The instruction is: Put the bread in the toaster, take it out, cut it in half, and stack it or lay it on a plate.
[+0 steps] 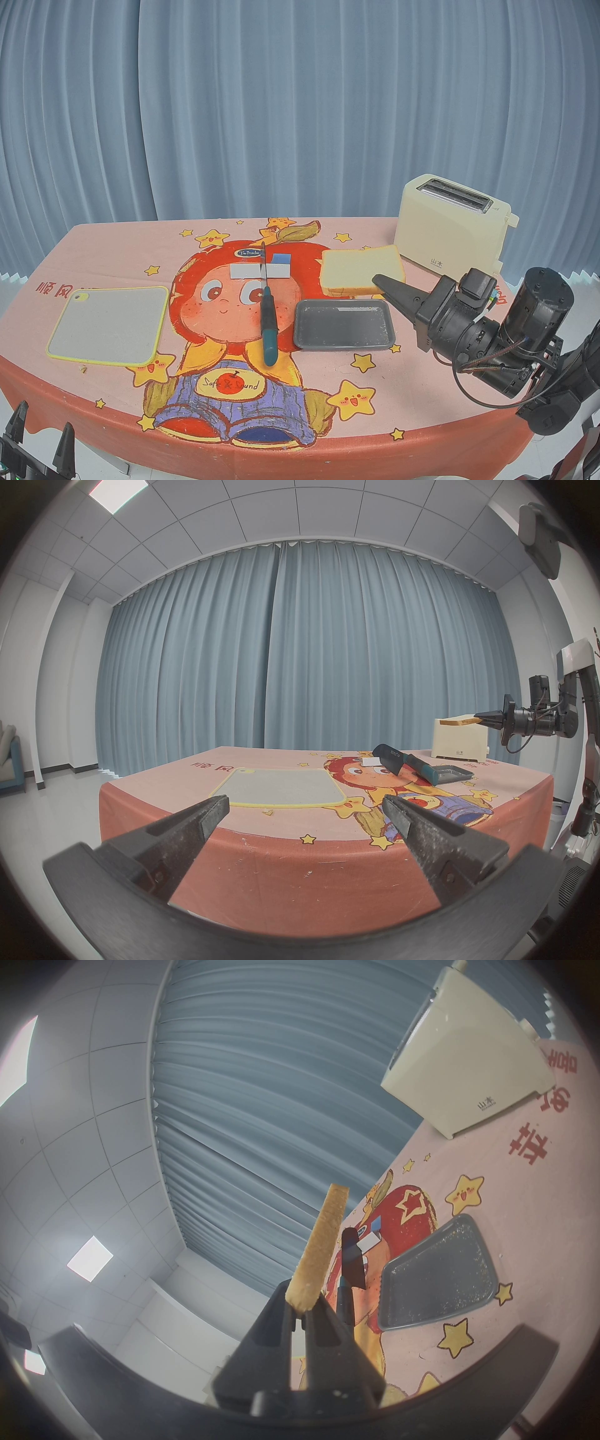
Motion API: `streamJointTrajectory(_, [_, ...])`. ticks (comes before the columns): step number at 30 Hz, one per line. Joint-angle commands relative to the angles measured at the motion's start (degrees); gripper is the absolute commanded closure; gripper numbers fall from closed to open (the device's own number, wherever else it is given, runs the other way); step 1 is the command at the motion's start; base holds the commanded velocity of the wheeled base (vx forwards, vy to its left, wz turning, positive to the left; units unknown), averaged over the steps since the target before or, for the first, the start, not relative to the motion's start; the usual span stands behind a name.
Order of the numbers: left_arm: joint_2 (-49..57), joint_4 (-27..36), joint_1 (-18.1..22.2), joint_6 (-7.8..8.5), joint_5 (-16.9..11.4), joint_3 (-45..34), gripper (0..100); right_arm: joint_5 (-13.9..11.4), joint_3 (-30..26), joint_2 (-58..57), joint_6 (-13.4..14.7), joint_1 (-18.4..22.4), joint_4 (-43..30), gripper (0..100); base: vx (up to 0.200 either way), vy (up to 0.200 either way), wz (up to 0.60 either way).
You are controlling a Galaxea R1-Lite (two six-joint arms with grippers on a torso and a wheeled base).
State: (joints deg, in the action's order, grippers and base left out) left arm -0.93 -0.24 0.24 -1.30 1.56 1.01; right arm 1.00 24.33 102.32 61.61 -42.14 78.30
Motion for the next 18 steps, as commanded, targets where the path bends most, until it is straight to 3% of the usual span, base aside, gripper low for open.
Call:
streamJointTrajectory(1, [0.0, 0.0, 0.0, -0.01, 0.0, -1.0, 0, 0.1, -0.3, -1.2, -1.4, -0.2, 0.0, 100, 0.0, 0.0, 0.0])
streamJointTrajectory(18, [0.0, 0.0, 0.0, -0.01, 0.0, -1.0, 0, 3.0, -1.1, -1.8, -9.9, -1.6, 0.1, 100, 0.0, 0.0, 0.0])
